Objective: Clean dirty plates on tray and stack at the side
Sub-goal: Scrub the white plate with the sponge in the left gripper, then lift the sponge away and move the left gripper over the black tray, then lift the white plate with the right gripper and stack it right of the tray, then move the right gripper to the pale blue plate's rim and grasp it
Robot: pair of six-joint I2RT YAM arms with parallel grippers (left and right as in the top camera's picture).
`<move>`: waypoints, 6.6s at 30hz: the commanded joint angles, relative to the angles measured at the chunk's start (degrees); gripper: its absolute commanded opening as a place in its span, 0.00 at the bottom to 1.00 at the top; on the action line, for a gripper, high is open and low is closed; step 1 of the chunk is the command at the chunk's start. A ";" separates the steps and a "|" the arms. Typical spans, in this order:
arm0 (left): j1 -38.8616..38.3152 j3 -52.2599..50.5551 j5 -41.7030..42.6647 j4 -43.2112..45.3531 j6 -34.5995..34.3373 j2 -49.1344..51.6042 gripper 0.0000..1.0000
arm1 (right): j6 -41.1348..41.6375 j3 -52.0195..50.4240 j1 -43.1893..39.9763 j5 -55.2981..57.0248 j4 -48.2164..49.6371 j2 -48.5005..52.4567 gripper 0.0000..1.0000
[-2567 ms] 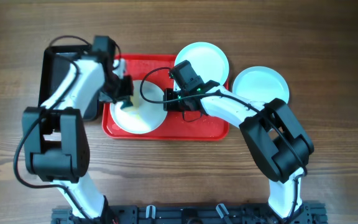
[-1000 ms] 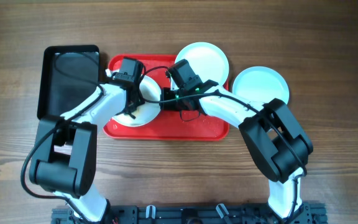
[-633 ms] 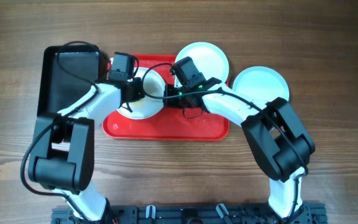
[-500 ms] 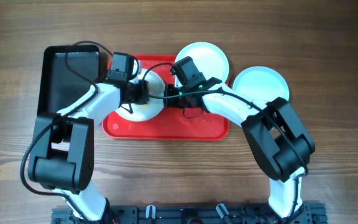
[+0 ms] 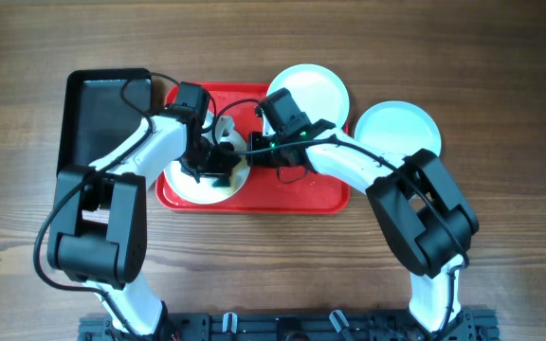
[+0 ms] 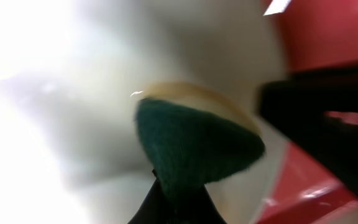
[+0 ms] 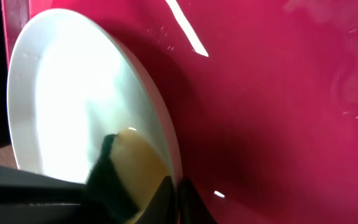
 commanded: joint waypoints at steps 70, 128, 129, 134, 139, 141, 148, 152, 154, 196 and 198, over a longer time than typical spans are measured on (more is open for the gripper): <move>20.17 27.78 -17.84 -15.39 -14.71 1.36 0.04 | -0.55 6.67 2.01 5.99 -14.82 1.86 0.04; 20.22 24.04 -17.79 -14.08 -14.75 2.10 0.04 | -14.14 11.52 23.06 70.47 -23.06 -17.14 0.04; 20.22 24.04 -17.79 -14.08 -14.75 2.10 0.04 | -11.19 11.52 21.94 66.64 -24.76 -17.55 0.04; 20.22 24.04 -17.79 -14.08 -14.73 2.10 0.04 | -6.58 11.52 12.55 46.62 -28.55 -21.46 0.04; 20.20 24.04 -17.79 -14.08 -14.75 2.10 0.04 | -10.51 11.52 -1.60 29.00 -30.01 -25.44 0.04; 20.20 24.04 -17.79 -14.10 -14.73 2.10 0.04 | -11.08 11.52 -8.26 23.93 -31.65 -26.38 0.04; 20.20 24.04 -17.79 -14.10 -14.73 2.10 0.04 | -14.75 10.56 -28.70 19.12 -38.03 -26.51 0.04; 20.20 24.04 -17.77 -14.10 -14.75 2.10 0.04 | -15.56 7.08 -38.21 19.30 -38.38 -26.47 0.04; 20.20 24.04 -17.77 -14.10 -14.78 2.10 0.04 | -16.22 4.48 -41.83 19.30 -37.20 -26.45 0.04; 20.20 24.04 -17.77 -14.08 -14.78 2.10 0.04 | -11.23 4.90 -24.52 12.76 -12.81 -10.56 0.56; 20.20 24.04 -17.77 -14.10 -14.78 2.10 0.04 | -12.61 6.60 -24.48 13.22 -12.81 -7.65 0.53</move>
